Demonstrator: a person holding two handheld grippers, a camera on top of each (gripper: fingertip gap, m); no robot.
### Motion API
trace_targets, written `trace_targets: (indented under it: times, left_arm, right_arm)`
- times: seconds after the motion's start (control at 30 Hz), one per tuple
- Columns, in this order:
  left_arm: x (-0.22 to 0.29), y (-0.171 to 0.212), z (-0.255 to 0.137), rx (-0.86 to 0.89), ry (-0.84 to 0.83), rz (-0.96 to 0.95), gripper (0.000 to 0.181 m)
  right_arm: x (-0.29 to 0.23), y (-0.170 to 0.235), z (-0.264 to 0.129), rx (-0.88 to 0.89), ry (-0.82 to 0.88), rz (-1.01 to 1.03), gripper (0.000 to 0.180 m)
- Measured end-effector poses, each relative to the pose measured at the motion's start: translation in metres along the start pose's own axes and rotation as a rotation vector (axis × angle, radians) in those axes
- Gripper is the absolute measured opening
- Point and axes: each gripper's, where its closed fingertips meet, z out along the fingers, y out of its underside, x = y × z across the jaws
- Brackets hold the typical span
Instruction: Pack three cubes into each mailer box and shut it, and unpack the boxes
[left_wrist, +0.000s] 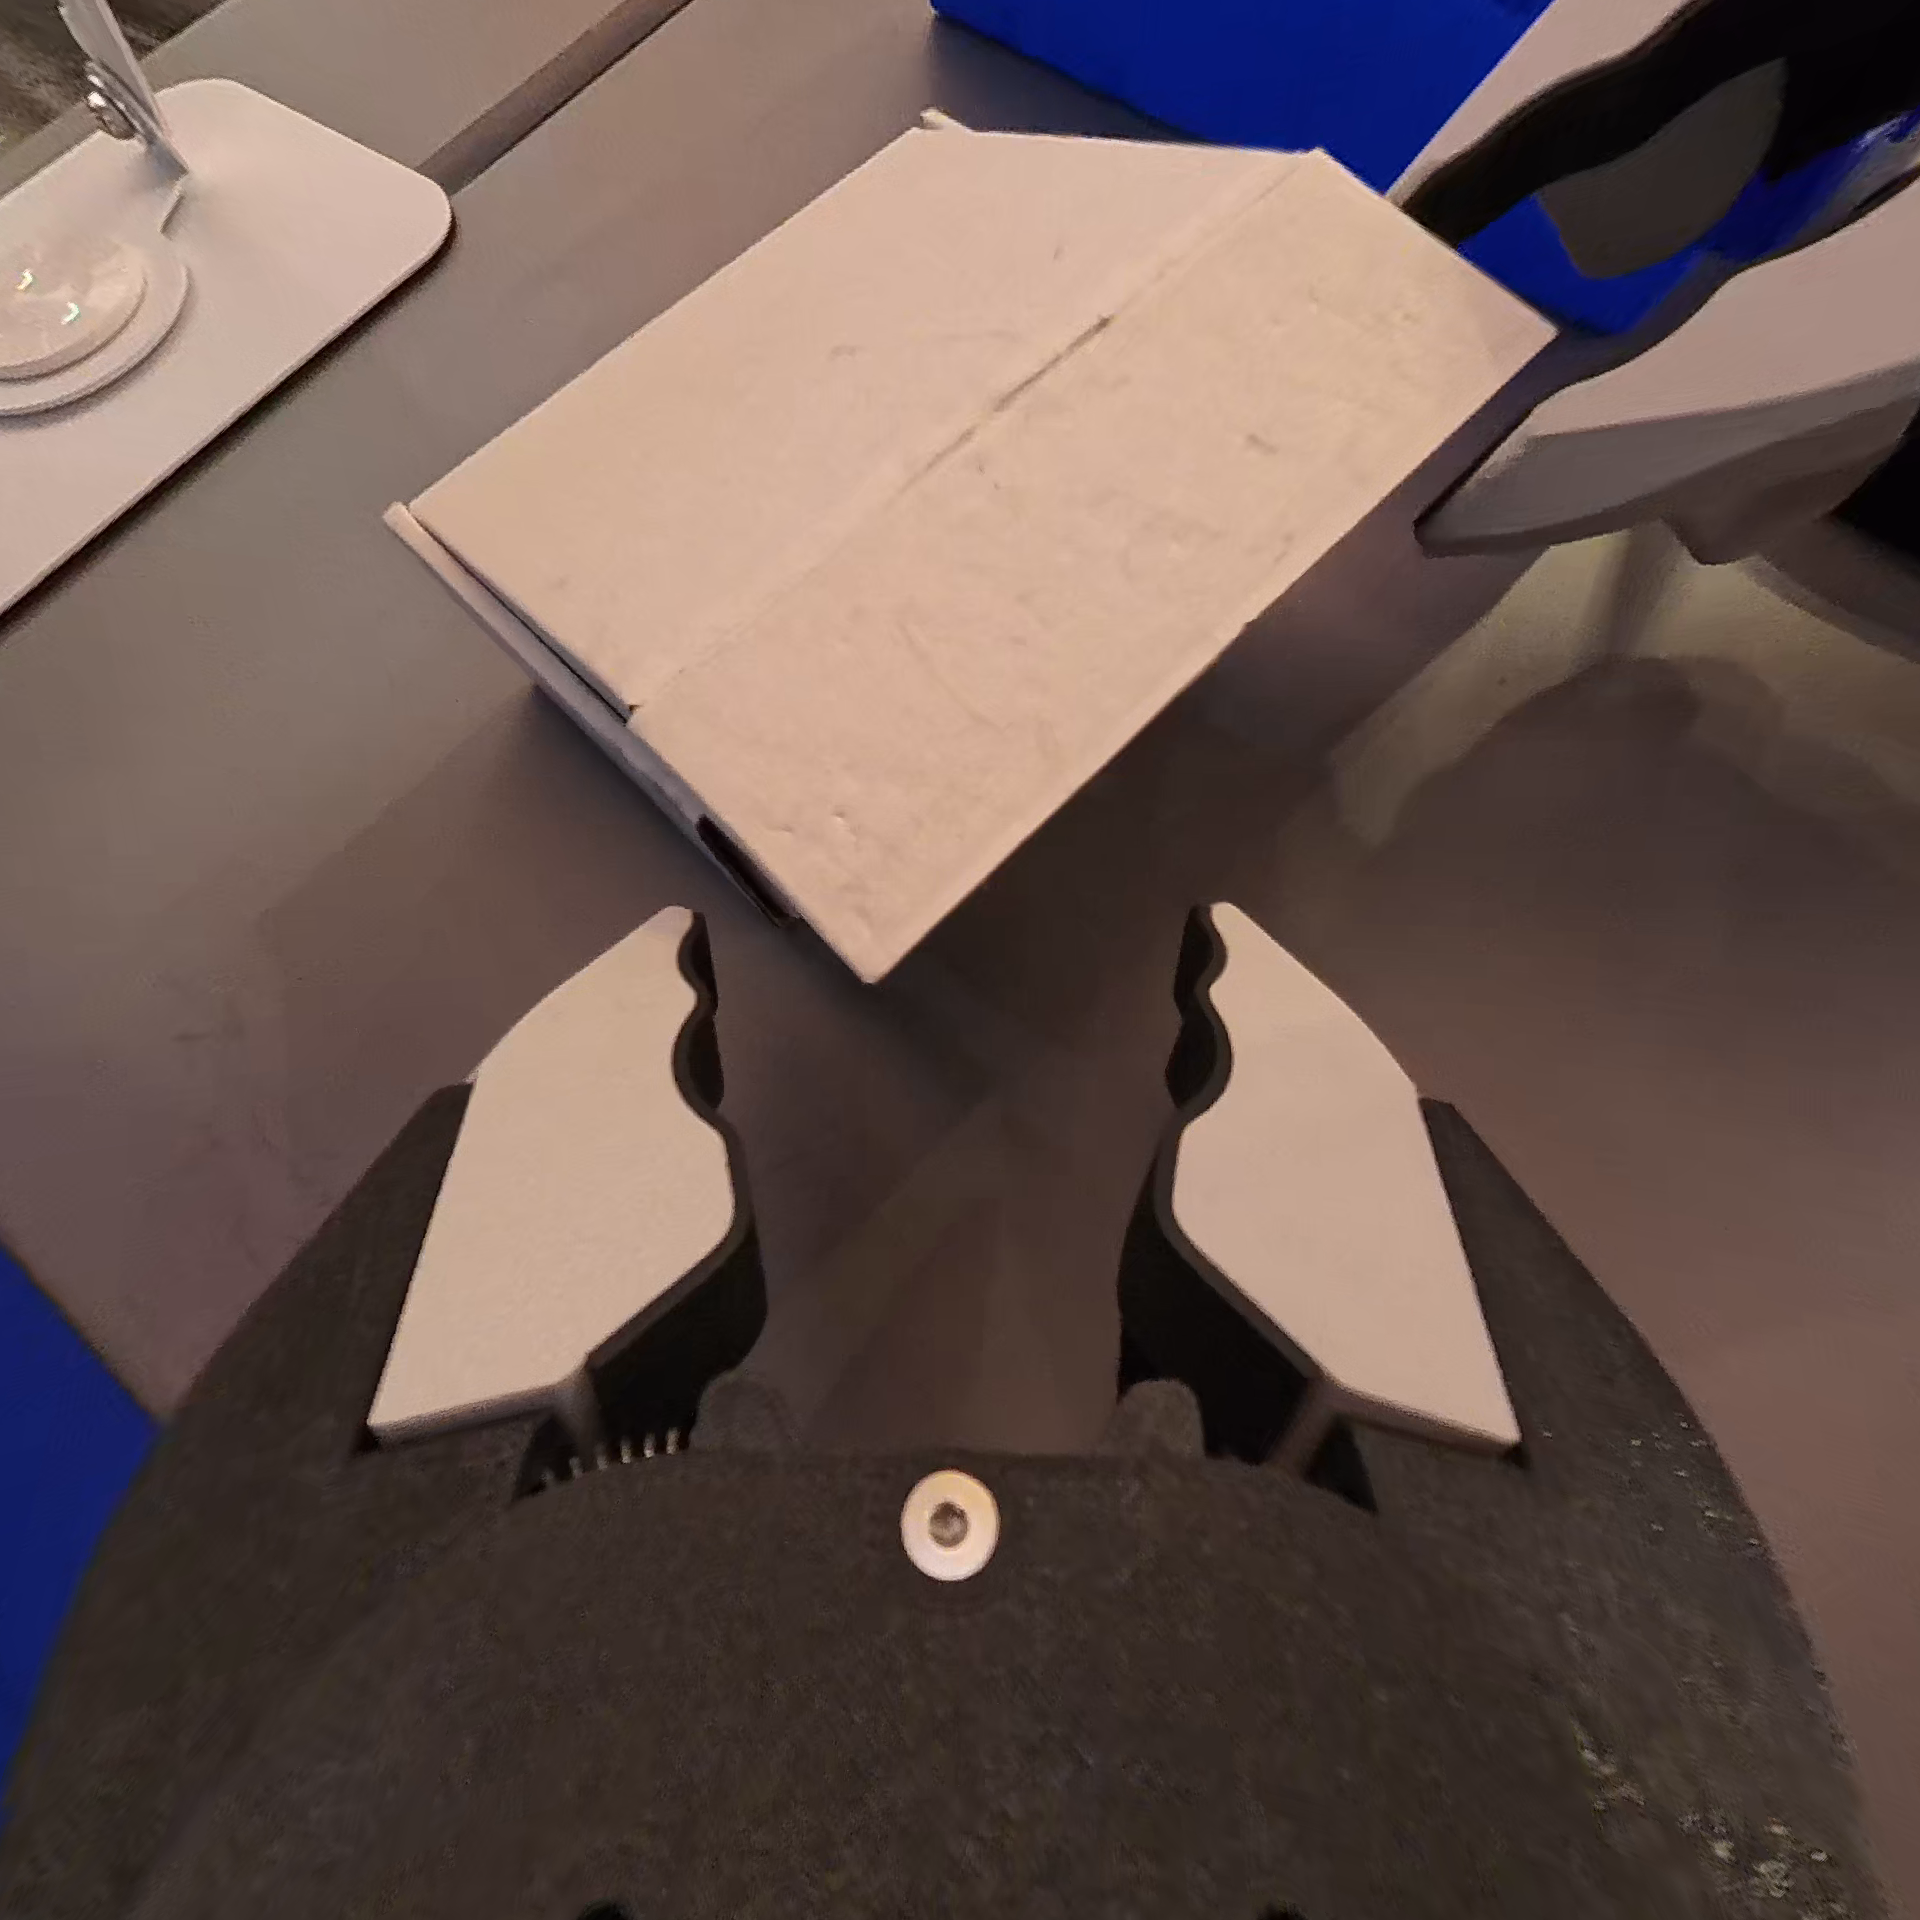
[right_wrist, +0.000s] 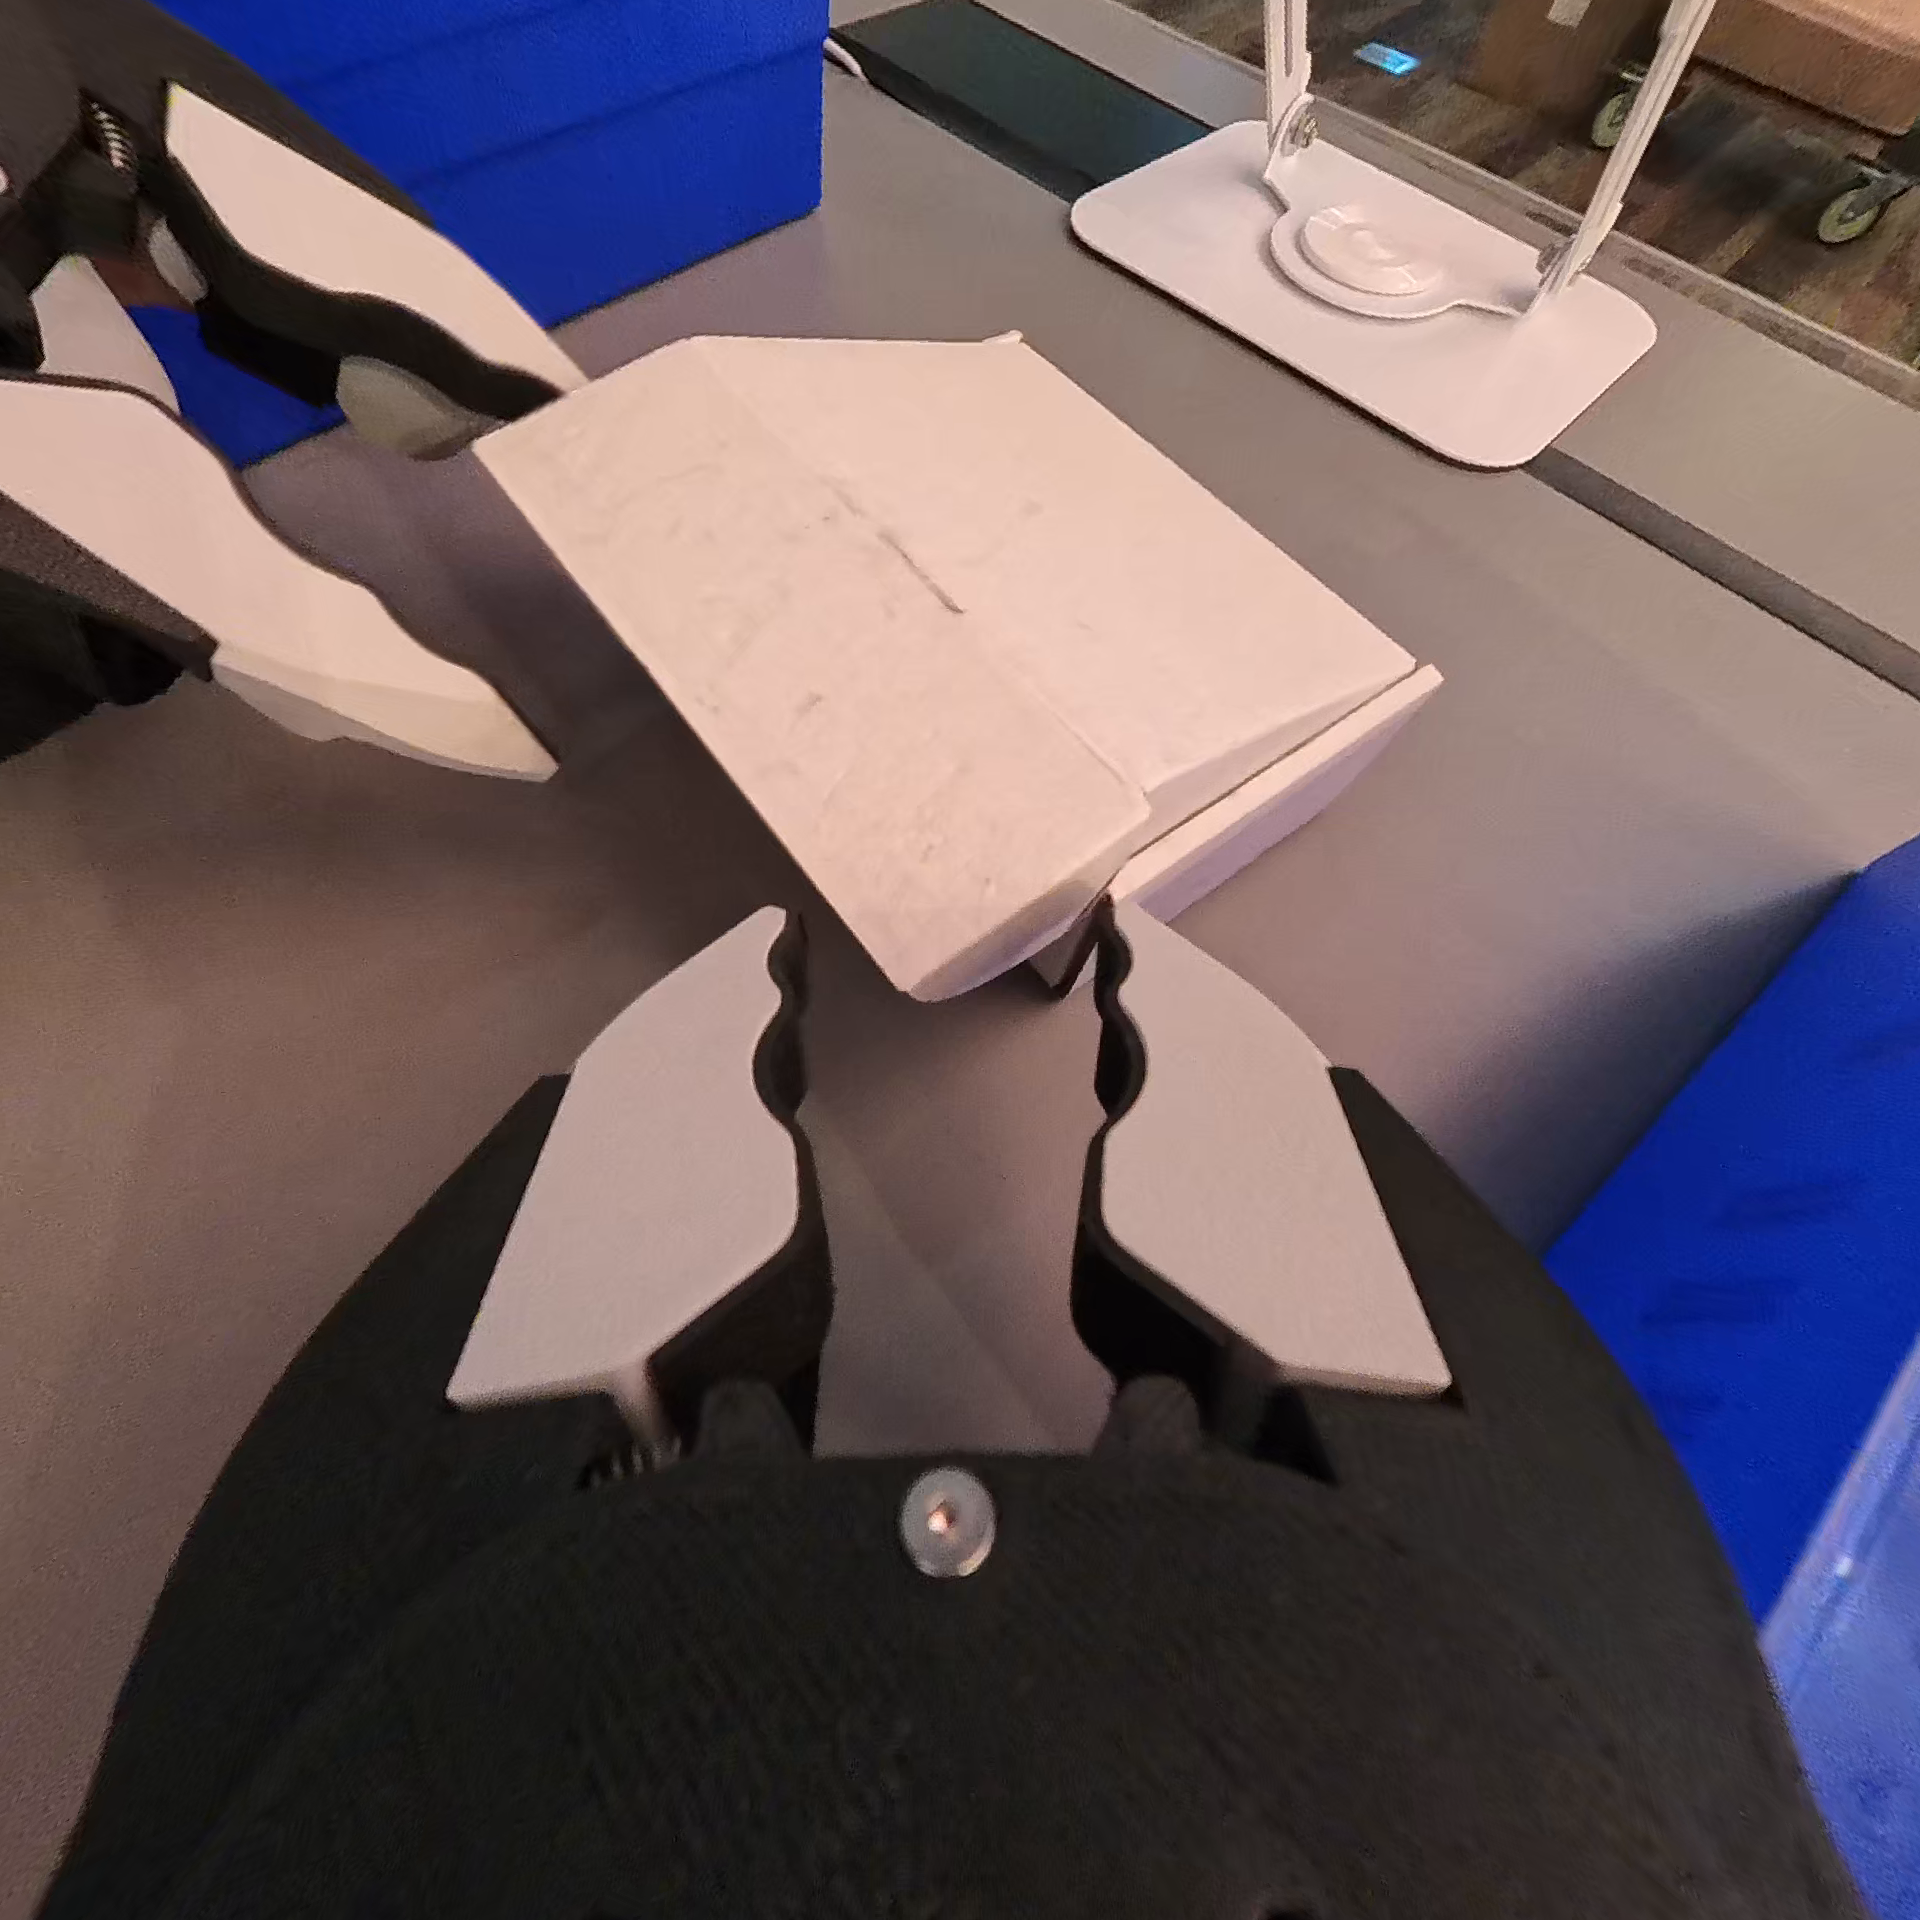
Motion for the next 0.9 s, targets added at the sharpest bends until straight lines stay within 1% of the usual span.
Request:
trace_targets:
  times: [0.2,0.3,0.43,0.5,0.57,0.7,0.8,0.9]
  left_arm:
    - [0.008,-0.012,-0.013,0.063,0.044,-0.065,0.084]
    - [0.006,-0.018,-0.019,0.087,0.037,-0.077,0.086]
    - [0.011,-0.031,-0.03,0.166,0.073,-0.091,0.089]
    - [0.013,-0.035,-0.033,0.188,0.059,-0.062,0.086]
    - [0.009,-0.03,-0.031,0.159,0.024,-0.055,0.085]
    - [0.012,-0.022,-0.025,0.114,0.081,-0.103,0.09]
    - [0.01,-0.023,-0.025,0.124,0.118,-0.137,0.091]
    - [0.009,-0.026,-0.026,0.141,0.149,-0.163,0.091]
  right_arm:
    - [-0.005,-0.016,-0.014,0.103,-0.064,0.067,0.054]
    - [-0.002,-0.022,-0.02,0.146,-0.068,0.109,0.054]
    - [-0.002,-0.028,-0.029,0.2,-0.064,0.108,0.054]
    - [-0.001,-0.021,-0.028,0.17,-0.03,0.069,0.057]
    - [0.001,-0.012,-0.024,0.121,0.004,0.03,0.058]
    - [-0.011,-0.011,-0.018,0.107,-0.034,0.01,0.058]
    - [-0.01,-0.007,-0.016,0.081,-0.014,-0.011,0.058]
    - [-0.013,-0.011,-0.016,0.103,-0.039,0.016,0.058]
